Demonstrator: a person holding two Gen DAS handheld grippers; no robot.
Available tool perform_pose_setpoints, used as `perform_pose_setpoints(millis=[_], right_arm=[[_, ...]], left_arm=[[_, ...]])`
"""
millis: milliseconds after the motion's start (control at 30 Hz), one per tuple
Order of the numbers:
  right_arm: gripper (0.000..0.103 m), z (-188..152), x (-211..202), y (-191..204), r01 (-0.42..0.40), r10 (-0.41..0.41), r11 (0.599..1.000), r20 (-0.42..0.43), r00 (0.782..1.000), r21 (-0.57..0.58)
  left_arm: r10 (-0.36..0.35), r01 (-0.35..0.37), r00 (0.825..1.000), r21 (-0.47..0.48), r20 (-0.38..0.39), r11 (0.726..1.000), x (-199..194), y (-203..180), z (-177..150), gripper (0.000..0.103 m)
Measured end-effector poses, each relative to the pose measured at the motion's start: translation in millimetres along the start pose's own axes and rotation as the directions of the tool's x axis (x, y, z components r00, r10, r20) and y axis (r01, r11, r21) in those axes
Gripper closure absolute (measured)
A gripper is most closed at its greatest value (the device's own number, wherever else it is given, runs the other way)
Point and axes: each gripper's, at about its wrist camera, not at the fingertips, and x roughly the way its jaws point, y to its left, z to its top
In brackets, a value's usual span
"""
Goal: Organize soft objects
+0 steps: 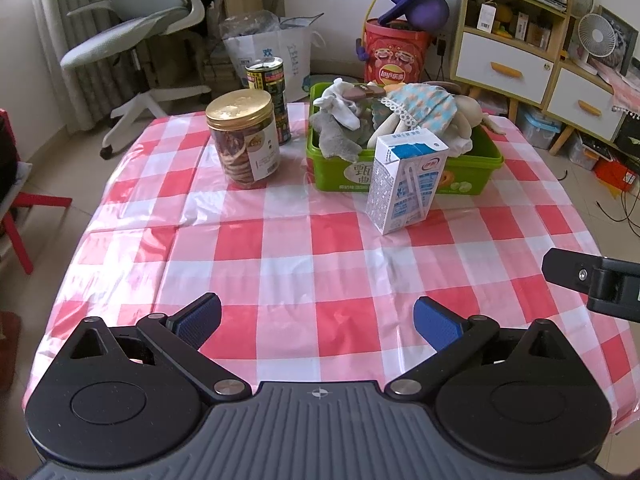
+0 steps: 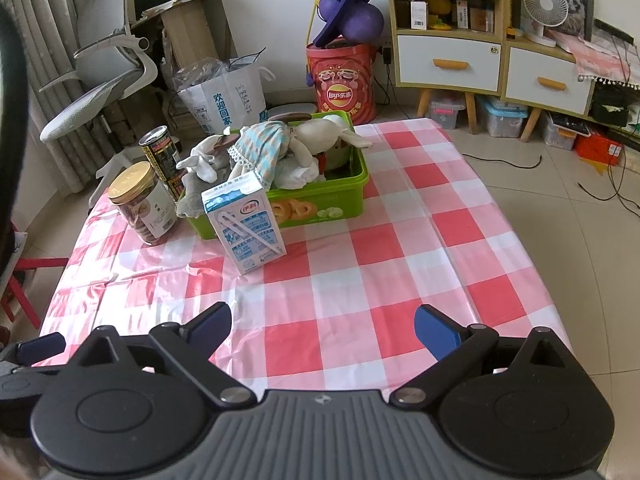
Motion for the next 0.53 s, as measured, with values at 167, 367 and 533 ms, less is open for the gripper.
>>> perform_pose_setpoints(millis=[167, 367, 533], right_arm=[[0.025, -0.2, 0.3, -0.1, 0.001, -0.001, 1.000, -0.001, 1.000, -0.003], [0.025, -0.6, 0.8, 0.2, 0.002, -0.002, 1.000, -0.001, 1.000, -0.003], [0.025, -1.6, 3.2, 0.0, 0.001, -0.001, 1.000, -0.003, 1.000, -0.007]], left_arm=[[0.001, -0.001, 1.000, 0.000, -0.001, 1.000, 0.2, -0.2, 0.0, 0.005], [0.003, -0.003, 1.000, 0.000, -0.001, 1.000, 0.8, -0.5, -0.1, 0.005], [0.002, -0.002, 1.000, 0.001, -0.004, 1.000, 1.0, -0.5, 0.1, 0.005]])
